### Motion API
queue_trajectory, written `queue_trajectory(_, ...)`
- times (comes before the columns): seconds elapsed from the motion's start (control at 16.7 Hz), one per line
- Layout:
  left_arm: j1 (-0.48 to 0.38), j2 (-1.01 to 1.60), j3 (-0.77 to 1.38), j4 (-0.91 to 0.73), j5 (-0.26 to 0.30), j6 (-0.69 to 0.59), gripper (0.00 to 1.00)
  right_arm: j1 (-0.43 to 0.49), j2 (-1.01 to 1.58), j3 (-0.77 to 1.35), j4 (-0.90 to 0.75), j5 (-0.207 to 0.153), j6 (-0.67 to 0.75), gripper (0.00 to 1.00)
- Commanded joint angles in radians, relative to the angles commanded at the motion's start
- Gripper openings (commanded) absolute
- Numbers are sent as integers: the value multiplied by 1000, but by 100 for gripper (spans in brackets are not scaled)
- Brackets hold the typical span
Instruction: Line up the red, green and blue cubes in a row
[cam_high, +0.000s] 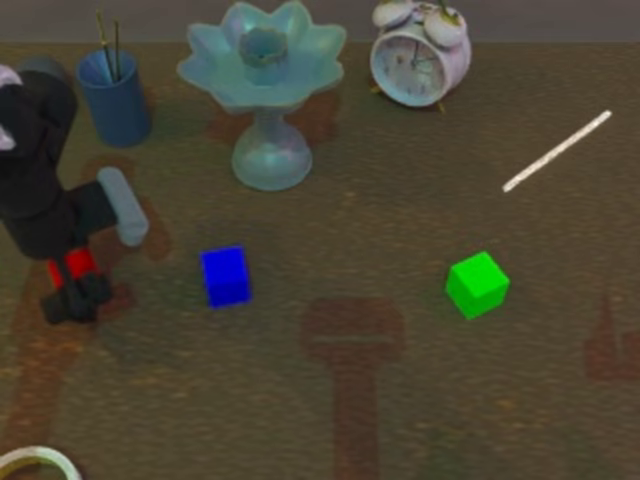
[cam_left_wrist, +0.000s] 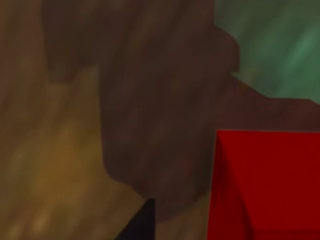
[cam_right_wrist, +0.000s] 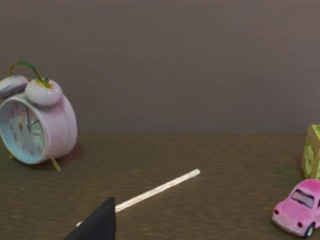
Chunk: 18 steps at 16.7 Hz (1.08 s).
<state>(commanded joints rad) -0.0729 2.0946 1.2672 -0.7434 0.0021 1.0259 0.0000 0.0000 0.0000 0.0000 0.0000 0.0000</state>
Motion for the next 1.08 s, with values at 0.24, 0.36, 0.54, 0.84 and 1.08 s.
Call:
queue_trajectory(0.24,0,0,0,0,0,0,17,0,0,0,0,0,0,100)
queue_trajectory(0.36,0,0,0,0,0,0,2,0,0,0,0,0,0,100)
queue_trajectory(0.54,0,0,0,0,0,0,0,0,0,0,0,0,0,100)
queue_trajectory(0.84,0,0,0,0,0,0,0,0,0,0,0,0,0,100)
queue_trajectory(1.08,5,-56,36,-80,14,-17,0,0,0,0,0,0,0,100)
